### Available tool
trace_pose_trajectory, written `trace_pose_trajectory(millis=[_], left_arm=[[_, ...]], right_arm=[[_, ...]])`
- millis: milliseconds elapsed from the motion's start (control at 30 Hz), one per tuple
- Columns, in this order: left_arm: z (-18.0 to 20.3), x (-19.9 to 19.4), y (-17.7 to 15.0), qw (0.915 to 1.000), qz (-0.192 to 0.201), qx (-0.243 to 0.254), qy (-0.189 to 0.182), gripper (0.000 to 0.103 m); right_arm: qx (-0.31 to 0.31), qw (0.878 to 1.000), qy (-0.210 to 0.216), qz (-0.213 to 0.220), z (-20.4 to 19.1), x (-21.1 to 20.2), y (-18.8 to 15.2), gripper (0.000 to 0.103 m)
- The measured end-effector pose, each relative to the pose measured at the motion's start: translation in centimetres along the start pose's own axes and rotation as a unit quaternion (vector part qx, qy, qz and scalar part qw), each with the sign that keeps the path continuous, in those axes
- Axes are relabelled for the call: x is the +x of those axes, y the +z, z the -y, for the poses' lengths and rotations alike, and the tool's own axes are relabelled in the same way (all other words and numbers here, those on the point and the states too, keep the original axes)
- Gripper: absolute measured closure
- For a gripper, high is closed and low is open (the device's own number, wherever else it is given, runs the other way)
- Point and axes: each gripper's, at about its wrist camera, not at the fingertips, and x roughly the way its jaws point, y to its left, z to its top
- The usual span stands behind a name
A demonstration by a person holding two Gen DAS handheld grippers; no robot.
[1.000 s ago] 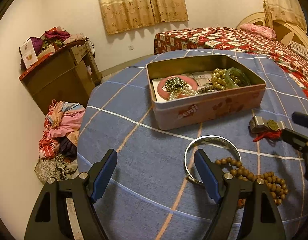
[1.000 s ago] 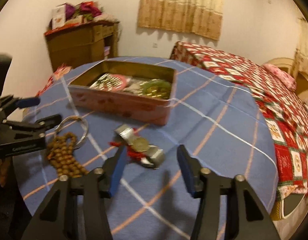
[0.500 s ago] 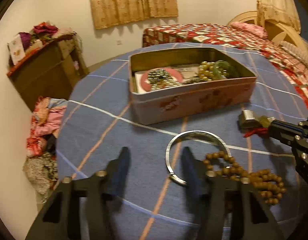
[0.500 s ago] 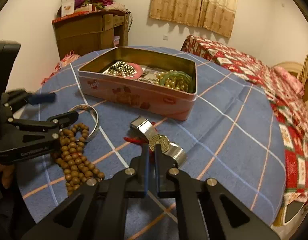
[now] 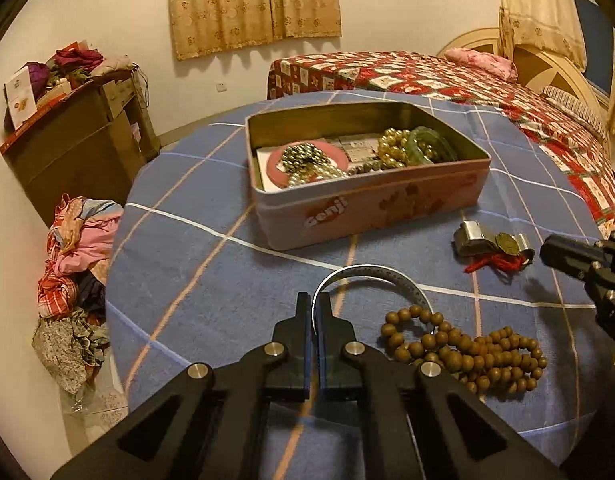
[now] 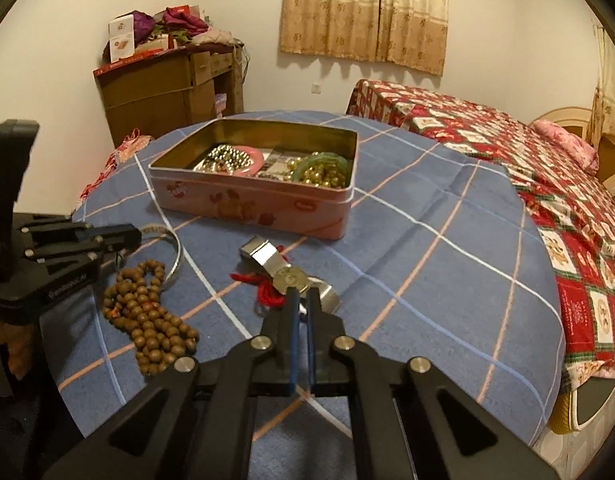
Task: Organize jewelry
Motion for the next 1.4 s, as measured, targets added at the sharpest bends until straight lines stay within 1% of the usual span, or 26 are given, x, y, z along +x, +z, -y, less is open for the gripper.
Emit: trace_pose_trajectory(millis=[33,67,100,133,233,300,400,433,567,633,700,800,900,1033,1167,1200,1300,1400], left_arm=[[-0.2,-0.1,0.0,1.0,0.002,0.0,0.003,0.102],[-0.4,-0.2,0.0,1.0,0.004,-0.001,0.006,0.102],[-0.7,-0.4,0.1,0.9999,0.007,-0.004,0.01,0.102],[-0.9,-0.4,0.1,0.9999,0.008,-0.006,0.013,0.102],[-1.6,-0.3,0.2,0.9997,0.008,-0.009,0.019,0.102],[-1.8,-0.1,0.1,0.9998,0.005,-0.013,0.017,0.102],[-1.7,0.0,0.0,0.9998,0.003,-0.012,0.015,0.102],[-1.6,0.0,0.0,0.9998,0.002,-0.012,0.015,0.102],[-1.6,0.1,0.0,0.9998,0.001,-0.012,0.015,0.102],[-1.6,0.2,0.0,0.9998,-0.001,-0.012,0.015,0.102],[-1.5,0.4,0.0,0.9998,-0.002,-0.011,0.014,0.102],[-1.6,0.5,0.0,0.9998,-0.002,-0.012,0.013,0.102],[-1.9,0.5,-0.1,0.9998,-0.003,-0.016,0.015,0.102],[-2.7,0.8,-0.1,0.9995,-0.005,-0.023,0.018,0.102],[-2.9,0.8,-0.1,0.9995,-0.006,-0.025,0.018,0.102],[-3.0,0.8,-0.2,0.9995,-0.005,-0.025,0.019,0.102],[-3.3,0.8,-0.1,0.9993,-0.004,-0.028,0.022,0.102],[-3.4,0.7,0.0,0.9992,-0.001,-0.033,0.022,0.102]], right_arm=[[-0.002,1.0,-0.002,-0.001,-0.1,0.2,0.1,0.095],[-0.003,1.0,-0.007,-0.002,0.0,0.2,0.2,0.085],[-0.003,1.0,-0.011,0.001,0.2,0.3,0.2,0.069],[-0.001,1.0,-0.017,0.005,0.4,0.3,0.3,0.065],[0.006,1.0,-0.018,-0.006,1.6,0.7,0.4,0.065],[0.001,1.0,0.001,-0.025,2.0,1.3,0.3,0.065],[-0.006,0.999,0.007,-0.035,2.5,1.8,0.3,0.065],[-0.005,0.999,0.015,-0.043,2.7,2.2,0.4,0.065],[-0.014,0.998,0.032,-0.048,2.7,2.6,0.5,0.065],[-0.029,0.997,0.046,-0.055,2.3,2.7,0.7,0.065],[-0.049,0.996,0.035,-0.059,1.9,2.9,0.7,0.068],[-0.061,0.995,0.044,-0.066,1.9,3.3,0.8,0.068],[-0.062,0.995,0.043,-0.068,2.3,3.6,1.0,0.068],[-0.039,0.996,0.038,-0.073,2.9,3.9,1.1,0.068],[-0.016,0.997,0.019,-0.077,3.3,4.0,1.5,0.066],[0.0,0.997,0.017,-0.076,3.7,4.0,1.5,0.066],[0.059,0.996,-0.008,-0.071,5.0,3.8,1.6,0.066],[0.119,0.991,0.017,-0.064,5.5,3.5,1.6,0.065]])
